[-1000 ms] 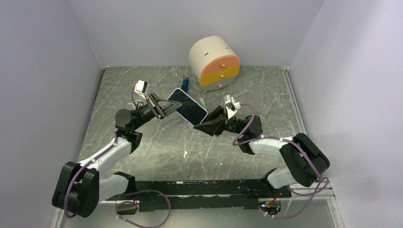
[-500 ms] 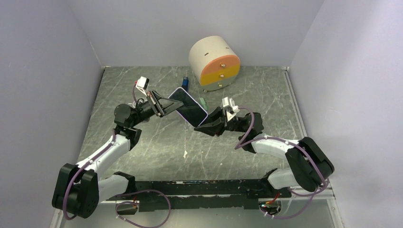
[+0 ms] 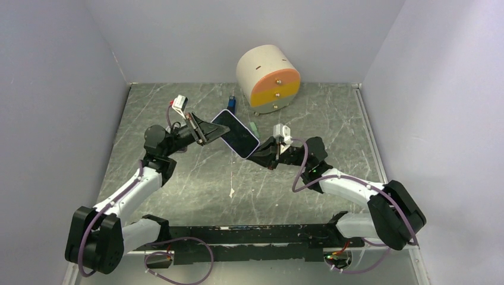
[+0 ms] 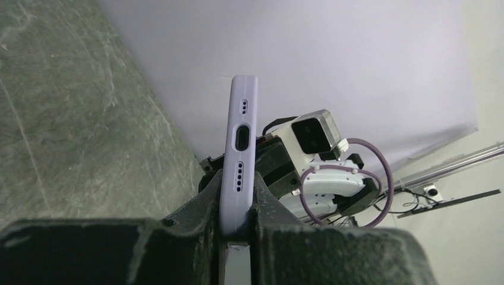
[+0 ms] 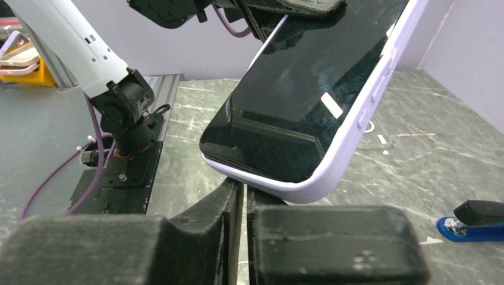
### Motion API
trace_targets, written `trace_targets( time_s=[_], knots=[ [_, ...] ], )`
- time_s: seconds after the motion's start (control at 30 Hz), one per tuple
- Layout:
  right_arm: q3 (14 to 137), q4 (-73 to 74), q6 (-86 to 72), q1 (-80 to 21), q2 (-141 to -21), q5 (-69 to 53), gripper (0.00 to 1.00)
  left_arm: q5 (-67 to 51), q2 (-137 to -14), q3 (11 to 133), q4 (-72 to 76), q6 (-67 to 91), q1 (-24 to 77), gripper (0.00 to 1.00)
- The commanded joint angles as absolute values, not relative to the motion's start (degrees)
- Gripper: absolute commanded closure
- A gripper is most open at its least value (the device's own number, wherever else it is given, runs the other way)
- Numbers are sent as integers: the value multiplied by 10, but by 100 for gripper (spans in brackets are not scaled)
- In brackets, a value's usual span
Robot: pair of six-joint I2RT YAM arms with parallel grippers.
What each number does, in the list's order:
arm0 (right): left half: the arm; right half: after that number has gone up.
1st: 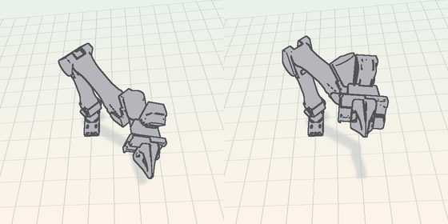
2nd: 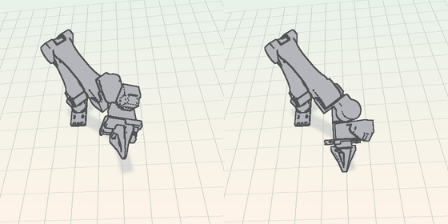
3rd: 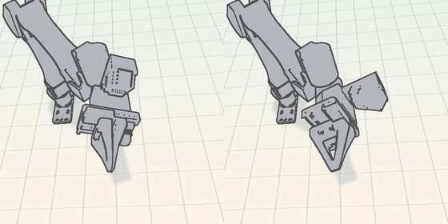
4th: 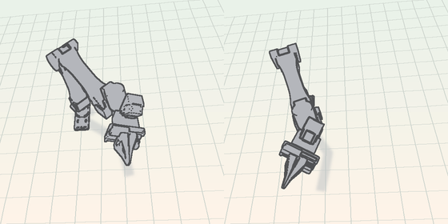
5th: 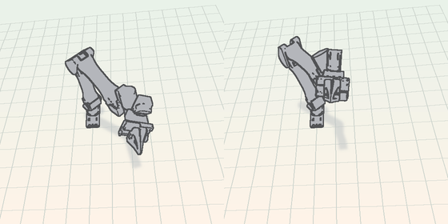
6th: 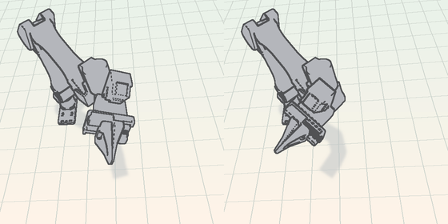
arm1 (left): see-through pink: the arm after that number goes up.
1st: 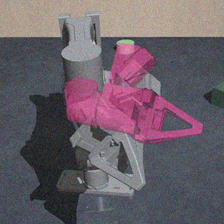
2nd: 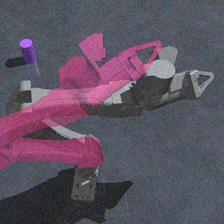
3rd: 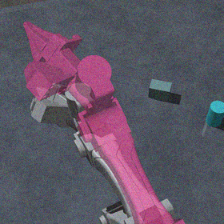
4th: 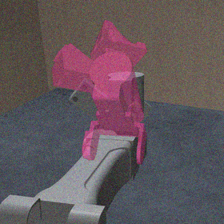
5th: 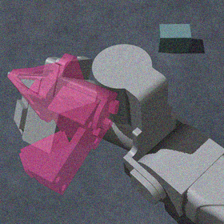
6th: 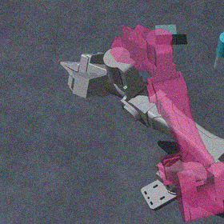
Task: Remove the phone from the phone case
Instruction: Remove the phone case from the phone.
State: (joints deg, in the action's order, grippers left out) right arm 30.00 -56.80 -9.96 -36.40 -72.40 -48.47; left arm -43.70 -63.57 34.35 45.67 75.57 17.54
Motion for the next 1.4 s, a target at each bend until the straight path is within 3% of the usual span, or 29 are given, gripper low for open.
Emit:
trace_targets(
  time_s=[0.0, 0.3, 0.5, 0.77, 1.37],
  knots=[
    [325, -556, -77, -357, -693, -466, 85, -498, -610, 379, 432, 699, 169, 97],
    [337, -361, 3, -353, -631, -506, 56, -576, -603, 486, 191, 486, 157, 97],
    [378, -296, 35, -353, -629, -536, 45, -610, -602, 576, -16, 325, 158, 97],
    [425, -250, 61, -370, -657, -566, 44, -662, -613, 616, -103, 242, 158, 97],
    [480, -113, 148, -388, -689, -622, 65, -695, -601, 627, -102, 235, 158, 97]
  ],
)
